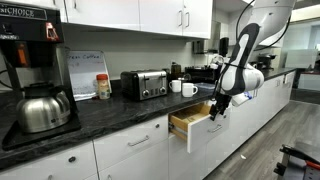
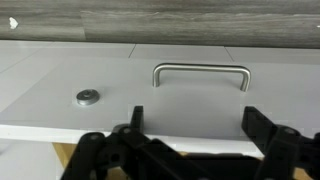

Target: Close the open drawer below the toaster

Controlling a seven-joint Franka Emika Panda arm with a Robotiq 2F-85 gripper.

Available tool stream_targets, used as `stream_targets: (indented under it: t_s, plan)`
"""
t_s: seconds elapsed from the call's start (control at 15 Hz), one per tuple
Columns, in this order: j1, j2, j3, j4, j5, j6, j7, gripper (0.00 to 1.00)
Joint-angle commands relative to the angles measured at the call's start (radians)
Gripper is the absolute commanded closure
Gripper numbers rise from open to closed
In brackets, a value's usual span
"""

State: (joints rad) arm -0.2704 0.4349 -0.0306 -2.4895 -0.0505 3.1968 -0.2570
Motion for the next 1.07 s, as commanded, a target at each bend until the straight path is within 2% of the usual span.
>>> stream_targets:
  t_s: [0.0, 0.53, 1.0]
  plan:
    - [-0.04, 0.068, 0.042, 0.078, -0.023, 0.047, 0.02, 0.0]
    - [-0.075, 0.154, 0.079, 0.196, -0.054, 0.106, 0.035, 0.0]
    - [-0.067, 0.209, 0.084, 0.298, -0.088, 0.103, 0.04, 0.0]
